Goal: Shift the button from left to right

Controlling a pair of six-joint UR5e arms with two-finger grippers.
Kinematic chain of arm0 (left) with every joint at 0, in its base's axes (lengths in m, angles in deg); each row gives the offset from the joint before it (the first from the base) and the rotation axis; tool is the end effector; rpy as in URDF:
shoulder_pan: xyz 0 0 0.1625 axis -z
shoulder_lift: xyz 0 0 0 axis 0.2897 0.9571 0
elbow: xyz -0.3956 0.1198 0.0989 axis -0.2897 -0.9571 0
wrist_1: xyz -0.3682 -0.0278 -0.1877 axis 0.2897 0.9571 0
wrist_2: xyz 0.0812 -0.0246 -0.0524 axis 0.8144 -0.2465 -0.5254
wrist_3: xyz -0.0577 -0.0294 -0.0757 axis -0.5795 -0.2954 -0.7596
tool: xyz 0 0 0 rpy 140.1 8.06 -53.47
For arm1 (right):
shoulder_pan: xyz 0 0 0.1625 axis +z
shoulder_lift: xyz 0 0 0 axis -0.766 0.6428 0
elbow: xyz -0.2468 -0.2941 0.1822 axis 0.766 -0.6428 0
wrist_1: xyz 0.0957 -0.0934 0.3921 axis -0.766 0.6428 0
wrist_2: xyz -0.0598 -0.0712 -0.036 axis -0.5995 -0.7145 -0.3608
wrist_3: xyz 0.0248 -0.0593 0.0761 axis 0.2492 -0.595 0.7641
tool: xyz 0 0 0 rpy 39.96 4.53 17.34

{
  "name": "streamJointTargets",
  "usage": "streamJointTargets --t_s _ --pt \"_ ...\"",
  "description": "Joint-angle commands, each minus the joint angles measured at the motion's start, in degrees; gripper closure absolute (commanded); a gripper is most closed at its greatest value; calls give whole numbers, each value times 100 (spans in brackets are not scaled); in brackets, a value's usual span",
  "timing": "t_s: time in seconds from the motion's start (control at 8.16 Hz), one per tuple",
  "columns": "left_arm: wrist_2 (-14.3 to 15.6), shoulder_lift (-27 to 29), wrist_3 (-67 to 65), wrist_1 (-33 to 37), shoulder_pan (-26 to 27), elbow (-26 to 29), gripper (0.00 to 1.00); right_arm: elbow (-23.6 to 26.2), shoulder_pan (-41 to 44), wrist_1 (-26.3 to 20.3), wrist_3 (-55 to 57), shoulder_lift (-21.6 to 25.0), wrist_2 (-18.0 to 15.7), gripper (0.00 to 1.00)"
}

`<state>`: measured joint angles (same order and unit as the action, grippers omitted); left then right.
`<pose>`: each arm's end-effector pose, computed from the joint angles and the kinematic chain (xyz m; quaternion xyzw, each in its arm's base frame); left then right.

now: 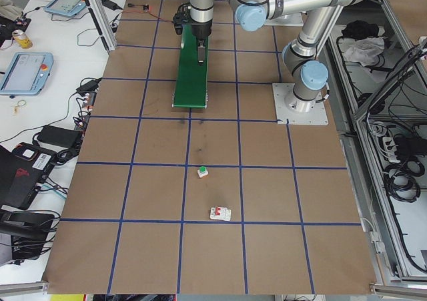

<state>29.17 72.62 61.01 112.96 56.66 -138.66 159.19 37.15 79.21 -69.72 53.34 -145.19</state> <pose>0.0095 -0.4866 0.4759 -0.0361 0.9985 -0.0291 0.0290 0.1104 -0.4568 0.3217 -0.1430 0.9031 0.3967 0.0815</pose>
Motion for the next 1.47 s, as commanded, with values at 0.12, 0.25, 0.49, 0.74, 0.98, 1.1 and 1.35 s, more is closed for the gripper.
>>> streamJointTargets --t_s 0.12,0.25,0.49,0.74,0.98,1.1,1.35 --pt "59 -21 39 -45 -125 37 0 -33 -5 498 19 -50 -10 0" --pt "51 48 222 -123 -369 28 0 -15 -5 507 -24 -59 -96 0" --pt "68 250 610 -281 -1115 20 0 -94 -5 1065 46 10 -70 0" --pt "69 714 663 -1117 -2290 -51 0 -435 -5 1787 63 46 -45 0" --pt "25 1303 654 -1763 -3243 -42 0 -630 -5 2762 586 107 -27 0" --pt "33 1741 637 -2560 -3324 -42 0 -622 -5 3367 712 143 -44 0" --pt "16 2463 541 -3296 -3377 -51 0 -622 -5 3905 740 344 -131 0"
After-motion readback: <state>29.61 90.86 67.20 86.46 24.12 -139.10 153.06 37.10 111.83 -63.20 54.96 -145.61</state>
